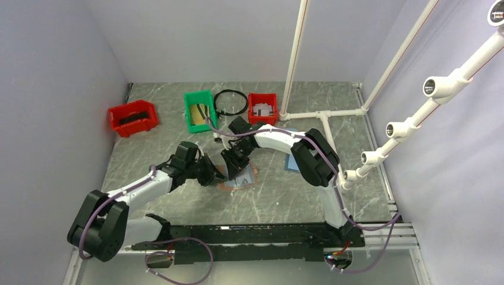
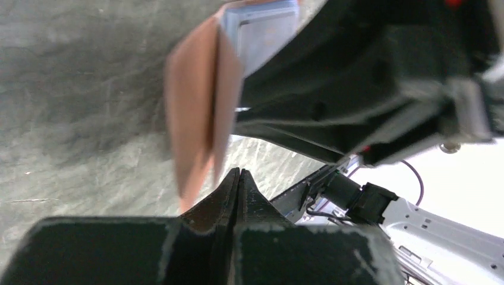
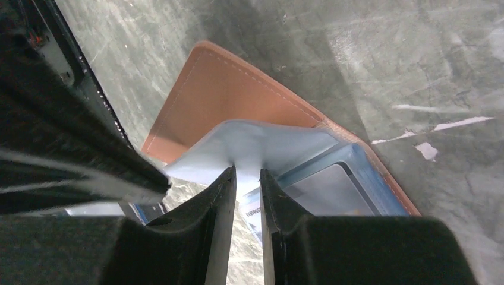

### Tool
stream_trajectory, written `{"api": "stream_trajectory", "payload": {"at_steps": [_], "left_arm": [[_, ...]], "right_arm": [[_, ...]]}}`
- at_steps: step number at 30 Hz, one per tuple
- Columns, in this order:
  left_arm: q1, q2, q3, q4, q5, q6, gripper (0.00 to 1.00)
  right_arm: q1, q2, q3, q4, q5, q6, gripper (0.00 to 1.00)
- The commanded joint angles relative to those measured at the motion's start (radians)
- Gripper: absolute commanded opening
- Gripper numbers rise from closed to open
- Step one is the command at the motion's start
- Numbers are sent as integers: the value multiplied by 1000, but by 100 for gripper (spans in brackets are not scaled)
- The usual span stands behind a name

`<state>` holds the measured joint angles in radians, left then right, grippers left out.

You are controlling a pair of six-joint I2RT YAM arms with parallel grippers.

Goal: Take the credit cards out of the card holder
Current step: Remove the credit card from the card holder.

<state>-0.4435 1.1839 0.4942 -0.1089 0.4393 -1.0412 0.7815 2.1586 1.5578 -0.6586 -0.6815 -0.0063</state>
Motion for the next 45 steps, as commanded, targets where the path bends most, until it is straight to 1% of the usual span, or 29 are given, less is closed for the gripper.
{"api": "stream_trajectory", "payload": {"at_steps": [1,6,12,14,15,16,18,20,24,34,45], "left_arm": [[3,31,22,35,-37,21,3],[5,32,23,-15,-92,32,3],[5,83,25,-12,-97,39,3],[5,101,32,4,-91,44,4],[5,107,33,10,-88,44,5],[5,112,35,23,-85,44,8],[5,118,39,39,-76,44,13],[6,119,43,44,-73,47,16],[5,122,32,67,-65,41,19],[5,173,32,129,-32,32,20],[5,204,27,168,-16,18,20]], "right_arm": [[0,-101,-19,-18,57,-58,24],[-23,-159,-38,-22,105,-83,26],[-55,-207,-94,-7,93,-92,29],[-59,-219,-122,4,87,-94,32],[-60,-223,-138,7,81,-94,36],[-64,-228,-149,13,75,-92,40],[-72,-231,-166,22,70,-86,43],[-90,-228,-170,29,61,-75,44],[-123,-210,-172,36,38,-52,45],[-127,-171,-172,47,10,-27,45],[-115,-142,-183,57,52,-4,45]]}}
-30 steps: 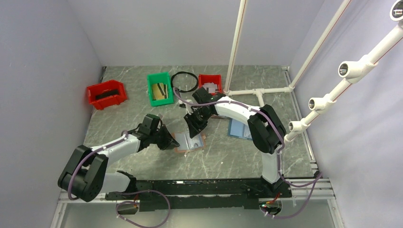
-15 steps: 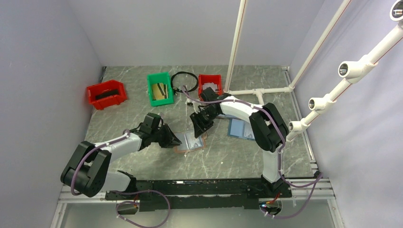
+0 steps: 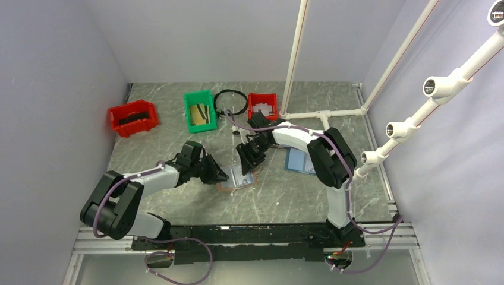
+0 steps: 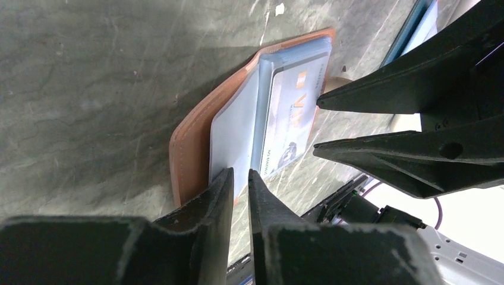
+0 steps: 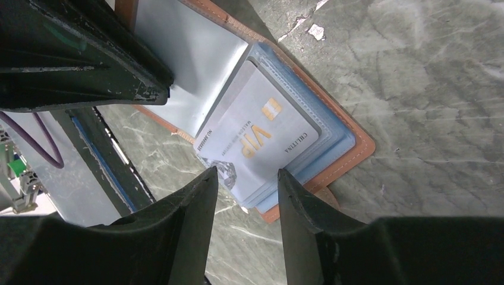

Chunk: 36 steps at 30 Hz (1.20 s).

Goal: Take the credit cards out of the card holder
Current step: Remove the credit card from the card holder.

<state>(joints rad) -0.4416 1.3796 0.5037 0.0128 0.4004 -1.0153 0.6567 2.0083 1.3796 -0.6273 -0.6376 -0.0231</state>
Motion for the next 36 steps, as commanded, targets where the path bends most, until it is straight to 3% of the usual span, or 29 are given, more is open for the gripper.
{"api": "stream_trajectory", "payload": {"at_steps": [1,9,31,36], "left_arm": [[3,11,19,50,25,-9,21],[3,75,18,123,53,-31,21],[2,142,45,97,61,-29,21],[2,138,45,72,44,-26,17]], "right_arm": [[15,8,-7,26,12,13,45],[52,10,3,16,99,2,50],[73,-14,5,6,263,-2,52],[73,-45,-6,12,282,-9,57]]}}
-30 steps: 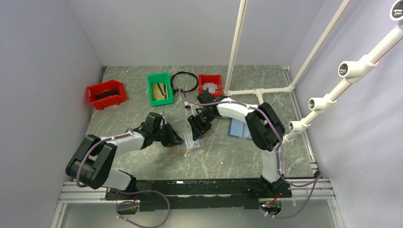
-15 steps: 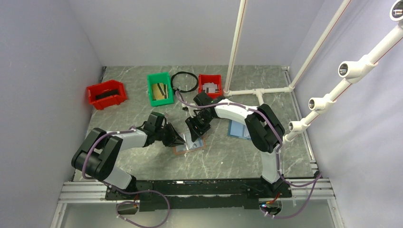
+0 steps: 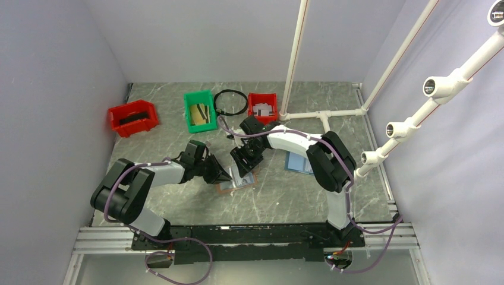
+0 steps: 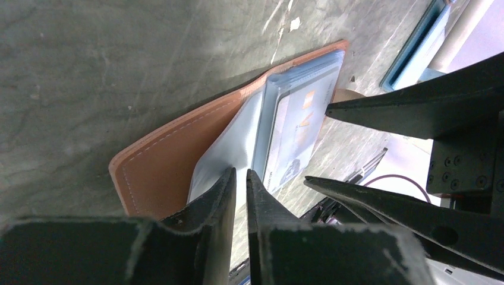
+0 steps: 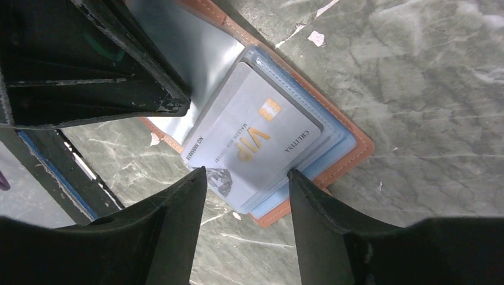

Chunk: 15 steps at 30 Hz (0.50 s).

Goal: Take the credit cards out of the card holder
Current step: Remove the credit card from the card holder.

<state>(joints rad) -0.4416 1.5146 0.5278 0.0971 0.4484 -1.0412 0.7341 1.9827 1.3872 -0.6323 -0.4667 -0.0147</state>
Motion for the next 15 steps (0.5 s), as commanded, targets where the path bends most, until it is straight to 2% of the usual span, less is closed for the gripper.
{"api": "stream_trajectory", "payload": {"at_steps": [1,7,15], "left_arm": [[2,7,22,-12,-2,0,16],[1,22,21,-10,1,-4,13],[2,9,15,17,16,-8,13]], "right_arm": [[-4,-25,-16,18,106,-19,57],[-2,-38,-9,13,91,-29,60],[-2,9,-8,21,-58,4,60]]}}
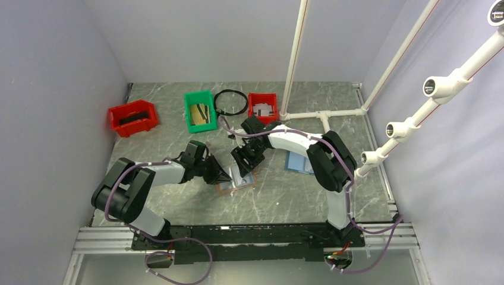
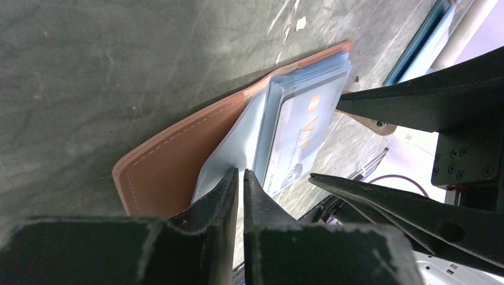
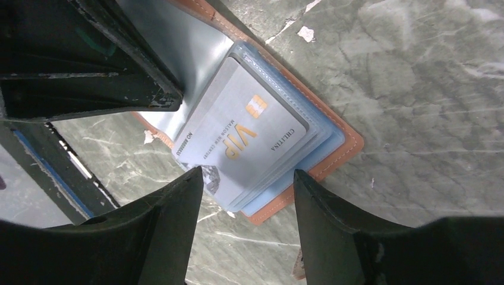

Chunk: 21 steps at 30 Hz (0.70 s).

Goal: Take the credit cards out of the card holder
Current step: Remove the credit card from the card holder.

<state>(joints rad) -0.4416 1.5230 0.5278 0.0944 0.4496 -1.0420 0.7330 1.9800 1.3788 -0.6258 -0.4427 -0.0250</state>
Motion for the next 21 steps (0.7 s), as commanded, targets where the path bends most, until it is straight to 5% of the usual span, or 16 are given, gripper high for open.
{"api": "stream_trajectory", "payload": {"at_steps": [1,21], "left_arm": [[3,-3,13,23,16,-9,13],[1,5,-3,84,48,-24,12]], "right_arm": [[-1,15,4,15,-99,17,59],[-52,-23,-30,75,-404,94,42]]}}
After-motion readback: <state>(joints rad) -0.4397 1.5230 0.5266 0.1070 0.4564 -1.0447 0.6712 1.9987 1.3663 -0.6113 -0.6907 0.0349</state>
